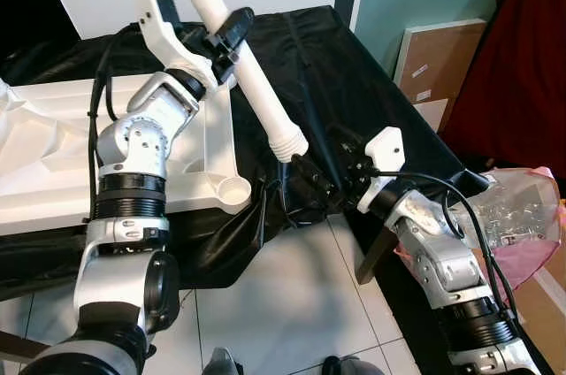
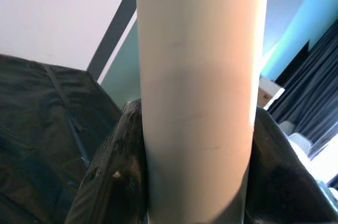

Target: Building children table

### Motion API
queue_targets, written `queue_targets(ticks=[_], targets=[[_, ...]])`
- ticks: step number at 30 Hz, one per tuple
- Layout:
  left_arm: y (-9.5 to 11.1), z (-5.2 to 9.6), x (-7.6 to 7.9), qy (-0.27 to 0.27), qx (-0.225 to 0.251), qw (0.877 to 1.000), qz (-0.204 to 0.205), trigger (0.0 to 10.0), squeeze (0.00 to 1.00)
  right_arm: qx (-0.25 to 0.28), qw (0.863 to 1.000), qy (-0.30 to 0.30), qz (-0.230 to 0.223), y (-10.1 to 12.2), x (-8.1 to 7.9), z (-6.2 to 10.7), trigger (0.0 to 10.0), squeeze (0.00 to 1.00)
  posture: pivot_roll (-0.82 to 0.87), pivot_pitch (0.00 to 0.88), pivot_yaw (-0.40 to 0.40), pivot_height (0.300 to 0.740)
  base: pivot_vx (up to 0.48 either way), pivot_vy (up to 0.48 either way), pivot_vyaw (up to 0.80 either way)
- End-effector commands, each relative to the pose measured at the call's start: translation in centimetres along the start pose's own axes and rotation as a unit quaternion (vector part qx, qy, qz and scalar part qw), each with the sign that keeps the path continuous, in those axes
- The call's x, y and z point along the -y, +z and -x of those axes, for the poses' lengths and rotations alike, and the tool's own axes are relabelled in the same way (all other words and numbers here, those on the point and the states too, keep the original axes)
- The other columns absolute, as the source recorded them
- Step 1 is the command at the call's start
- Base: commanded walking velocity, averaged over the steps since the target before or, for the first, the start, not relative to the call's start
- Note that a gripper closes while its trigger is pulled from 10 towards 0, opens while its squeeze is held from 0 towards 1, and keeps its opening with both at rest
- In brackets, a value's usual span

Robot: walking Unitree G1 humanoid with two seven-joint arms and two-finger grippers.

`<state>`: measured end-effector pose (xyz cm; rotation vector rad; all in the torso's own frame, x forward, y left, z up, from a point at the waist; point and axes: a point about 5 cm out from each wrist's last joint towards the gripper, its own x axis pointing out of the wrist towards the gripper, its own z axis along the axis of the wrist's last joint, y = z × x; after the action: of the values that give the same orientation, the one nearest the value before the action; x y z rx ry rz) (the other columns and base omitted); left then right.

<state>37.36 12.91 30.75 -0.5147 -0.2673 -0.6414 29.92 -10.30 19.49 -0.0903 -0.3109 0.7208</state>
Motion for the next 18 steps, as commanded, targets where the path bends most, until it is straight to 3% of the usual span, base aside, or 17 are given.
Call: queue_targets(ticks=[1, 5, 12, 18], targets=[[0.0, -0.1, 1.3, -0.061, 0.007, 0.998, -0.029, 10.0, 0.0, -0.007, 1.0, 0.005, -0.002, 0.0, -0.2, -0.3, 10.0, 0.0, -0.05, 0.057, 0.0, 0.74, 0.0, 0.0, 0.0], [-0.3, -0.2, 1.8, -0.064, 0.007, 0.996, -0.053, 10.0, 0.0, -0.013, 1.0, 0.006, 0.002, 0.1, -0.3, -0.5, 10.0, 0.0, -0.05, 0.057, 0.0, 0.74, 0.0, 0.0, 0.0], [-3.1, -0.4, 5.3, -0.101, -0.018, 0.982, -0.157, 10.0, 0.0, -0.039, 0.999, 0.01, 0.006, -0.1, -0.8, -2.3, 10.0, 0.0, -0.04, 0.069, -0.007, 0.74, 0.0, 0.0, 0.0], [-4.3, -0.5, 7.1, -0.121, -0.02, 0.976, -0.179, 10.0, 0.0, -0.059, 0.998, -0.011, 0.009, -0.5, -0.6, -3.4, 10.0, 0.0, -0.04, 0.072, -0.007, 0.74, 0.0, 0.0, 0.0]])
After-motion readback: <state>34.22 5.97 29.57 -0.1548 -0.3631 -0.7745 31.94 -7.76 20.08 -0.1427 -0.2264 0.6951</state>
